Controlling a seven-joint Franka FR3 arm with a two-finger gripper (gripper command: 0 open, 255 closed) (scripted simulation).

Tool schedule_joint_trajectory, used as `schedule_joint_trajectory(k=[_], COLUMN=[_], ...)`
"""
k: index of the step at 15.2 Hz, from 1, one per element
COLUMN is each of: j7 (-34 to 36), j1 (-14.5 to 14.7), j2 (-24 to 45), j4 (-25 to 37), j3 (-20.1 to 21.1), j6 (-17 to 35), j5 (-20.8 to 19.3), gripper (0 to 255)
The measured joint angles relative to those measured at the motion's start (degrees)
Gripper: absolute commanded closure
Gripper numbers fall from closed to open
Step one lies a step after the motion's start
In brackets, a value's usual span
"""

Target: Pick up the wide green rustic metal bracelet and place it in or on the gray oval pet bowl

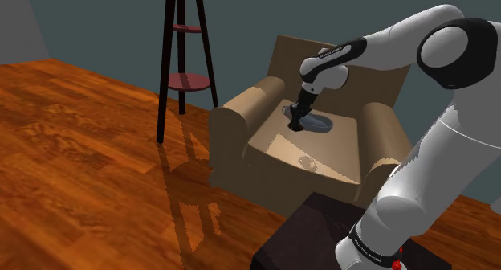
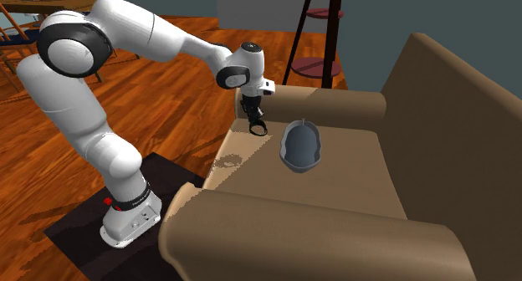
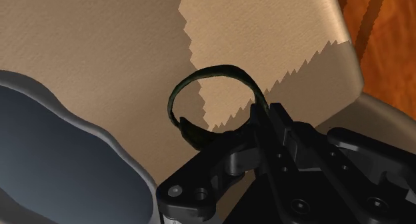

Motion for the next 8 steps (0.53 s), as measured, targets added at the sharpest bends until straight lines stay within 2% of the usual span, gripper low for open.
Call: schedule_joint_trajectory(k=[8], j7=[2.4], j1=[-0.2], j2=[-2.8], j4=[3.6], j3=[0.4], j6=[-5.9], j5=[-2.2], gripper=[255])
